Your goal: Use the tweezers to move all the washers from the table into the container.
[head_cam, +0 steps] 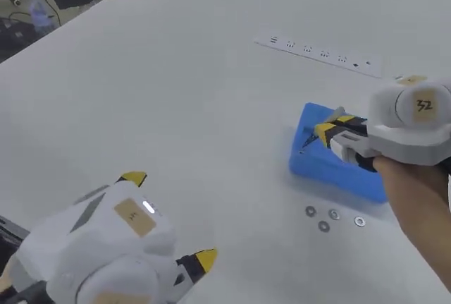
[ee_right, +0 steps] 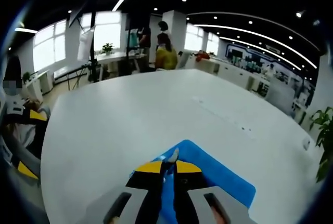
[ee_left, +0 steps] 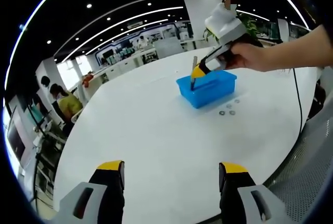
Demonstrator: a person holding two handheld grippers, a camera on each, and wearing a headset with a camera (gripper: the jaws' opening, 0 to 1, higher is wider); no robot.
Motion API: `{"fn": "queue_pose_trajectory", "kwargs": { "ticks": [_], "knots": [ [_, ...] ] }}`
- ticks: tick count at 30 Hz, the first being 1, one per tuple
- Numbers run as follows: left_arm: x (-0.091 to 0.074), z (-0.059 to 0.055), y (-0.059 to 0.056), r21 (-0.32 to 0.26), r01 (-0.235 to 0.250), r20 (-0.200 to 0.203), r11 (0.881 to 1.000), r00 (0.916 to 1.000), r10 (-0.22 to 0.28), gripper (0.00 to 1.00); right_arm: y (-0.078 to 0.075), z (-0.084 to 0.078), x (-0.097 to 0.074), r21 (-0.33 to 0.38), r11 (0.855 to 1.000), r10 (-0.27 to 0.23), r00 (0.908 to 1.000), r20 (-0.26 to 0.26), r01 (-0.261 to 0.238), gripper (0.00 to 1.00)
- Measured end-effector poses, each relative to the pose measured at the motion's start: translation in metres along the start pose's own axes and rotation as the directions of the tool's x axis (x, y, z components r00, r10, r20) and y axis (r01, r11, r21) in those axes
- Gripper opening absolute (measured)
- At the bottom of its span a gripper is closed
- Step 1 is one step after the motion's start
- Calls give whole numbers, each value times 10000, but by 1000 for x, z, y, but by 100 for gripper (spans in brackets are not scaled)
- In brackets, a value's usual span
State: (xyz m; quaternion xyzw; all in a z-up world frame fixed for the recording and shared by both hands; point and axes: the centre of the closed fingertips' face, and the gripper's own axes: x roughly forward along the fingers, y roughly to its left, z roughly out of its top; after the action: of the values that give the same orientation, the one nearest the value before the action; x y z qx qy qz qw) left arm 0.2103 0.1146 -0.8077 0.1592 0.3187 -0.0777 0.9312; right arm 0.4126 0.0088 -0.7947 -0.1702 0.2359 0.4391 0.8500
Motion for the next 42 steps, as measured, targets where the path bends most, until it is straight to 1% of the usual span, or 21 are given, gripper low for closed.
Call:
{"fn": "queue_pose_trajectory", "kwargs": {
  "ticks": [3, 10, 16, 22, 26, 30, 42],
  "knots": [
    [0, 1, 0, -28, 9, 39, 10000, 10000, -9, 76, 3, 4, -5, 85, 10000, -8, 9999, 101, 7, 2],
    [-1, 2, -2, 21, 43, 28, 10000, 10000, -43, 75, 13, 11, -17, -57, 10000, 56, 9997, 245, -55, 2],
    [-3, 4, 1, -66, -61, 119, 10000, 9999, 61, 74, 17, 20, -29, -121, 9999, 40, 9986, 532, -33, 2],
    [-4, 5, 0, 72, -53, 145, 10000, 9999, 52, 72, 19, 33, -42, -55, 10000, -51, 9960, 887, 56, 2],
    [-4, 5, 0, 83, -33, 160, 10000, 9999, 31, 72, 21, 37, -49, -158, 9998, -91, 9950, 992, 108, 2],
    [-4, 5, -1, 126, -24, 144, 9999, 9999, 22, 71, 23, 39, -53, -318, 9993, -149, 9947, 1013, 182, 2],
    [-4, 5, -1, 156, -36, 108, 9999, 9999, 35, 69, 21, 48, -62, -302, 9989, -311, 9914, 1271, 352, 2]
  ]
}}
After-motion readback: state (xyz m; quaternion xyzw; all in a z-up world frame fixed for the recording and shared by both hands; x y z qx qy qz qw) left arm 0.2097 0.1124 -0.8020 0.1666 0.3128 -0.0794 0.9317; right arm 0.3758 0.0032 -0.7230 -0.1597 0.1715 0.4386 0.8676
